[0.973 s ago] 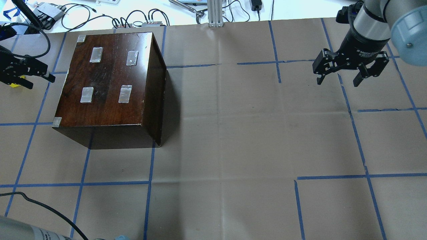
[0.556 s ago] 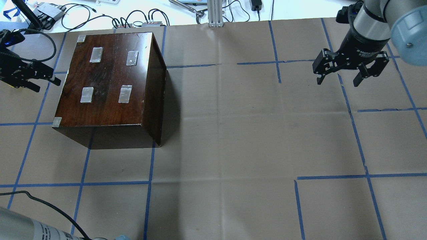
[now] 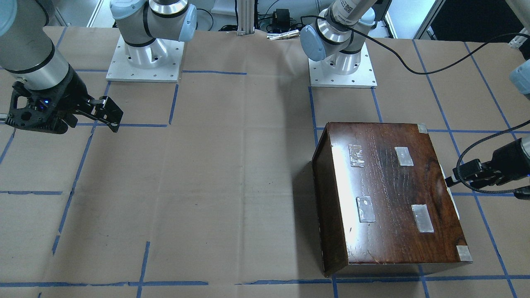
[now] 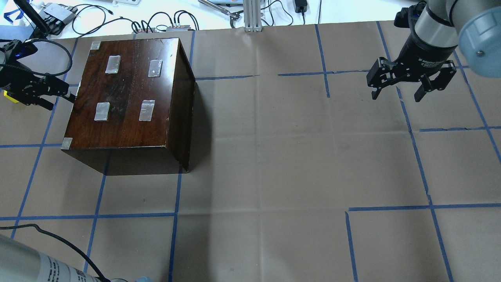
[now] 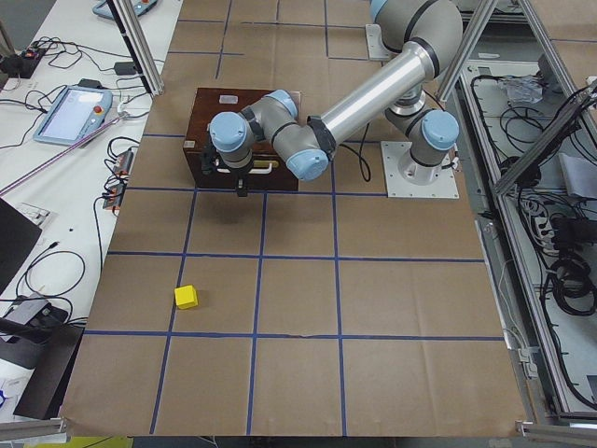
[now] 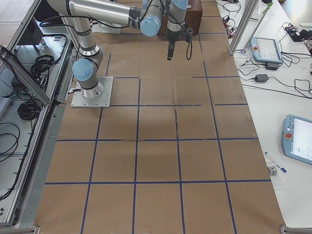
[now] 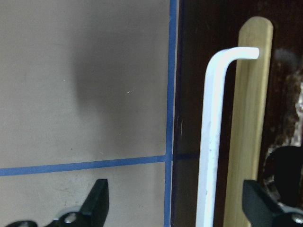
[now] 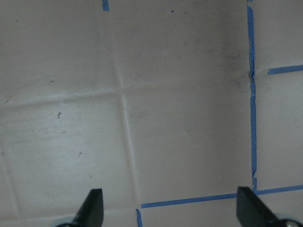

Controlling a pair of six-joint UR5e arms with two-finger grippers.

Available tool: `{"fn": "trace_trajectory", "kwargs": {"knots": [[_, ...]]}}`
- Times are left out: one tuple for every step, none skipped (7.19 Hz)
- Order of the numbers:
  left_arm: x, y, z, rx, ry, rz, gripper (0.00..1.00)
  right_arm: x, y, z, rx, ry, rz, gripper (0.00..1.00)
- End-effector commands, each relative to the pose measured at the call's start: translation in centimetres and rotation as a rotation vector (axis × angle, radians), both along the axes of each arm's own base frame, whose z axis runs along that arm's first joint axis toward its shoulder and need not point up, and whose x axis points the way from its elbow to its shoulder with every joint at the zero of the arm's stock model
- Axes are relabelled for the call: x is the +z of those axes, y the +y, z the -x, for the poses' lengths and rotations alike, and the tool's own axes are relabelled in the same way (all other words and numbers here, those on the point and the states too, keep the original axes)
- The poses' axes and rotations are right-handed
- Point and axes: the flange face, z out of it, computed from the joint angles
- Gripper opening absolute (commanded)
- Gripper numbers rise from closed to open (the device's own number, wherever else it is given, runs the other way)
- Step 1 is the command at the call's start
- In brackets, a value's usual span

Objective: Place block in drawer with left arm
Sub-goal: 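Lower the left gripper and grasp the drawer's white handle, then pull the drawer open outward with the left gripper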

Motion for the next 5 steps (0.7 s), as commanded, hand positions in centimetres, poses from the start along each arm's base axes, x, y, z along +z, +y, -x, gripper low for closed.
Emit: {"fn": "trace_trajectory", "kwargs": {"knots": [[-0.5,-0.3,0.0,-0.001,0.000,-0.001,0.98,0.0,0.0,0.0,0.000,0.000,-0.001,1.00],[-1.0,-0.5,-0.2,-0.001,-0.002,0.003,0.98,0.0,0.0,0.0,0.000,0.000,-0.001,1.00],[-1.7,-0.8,-0.2,-0.004,-0.002,0.003,0.98,0.0,0.0,0.0,0.000,0.000,-0.001,1.00],[-2.3,-1.0,-0.1,-0.005,0.003,-0.002,0.98,0.0,0.0,0.0,0.000,0.000,-0.001,1.00],[-2.7,-1.0,-0.2,-0.005,0.002,0.000,0.98,0.0,0.0,0.0,0.000,0.000,-0.001,1.00]]}}
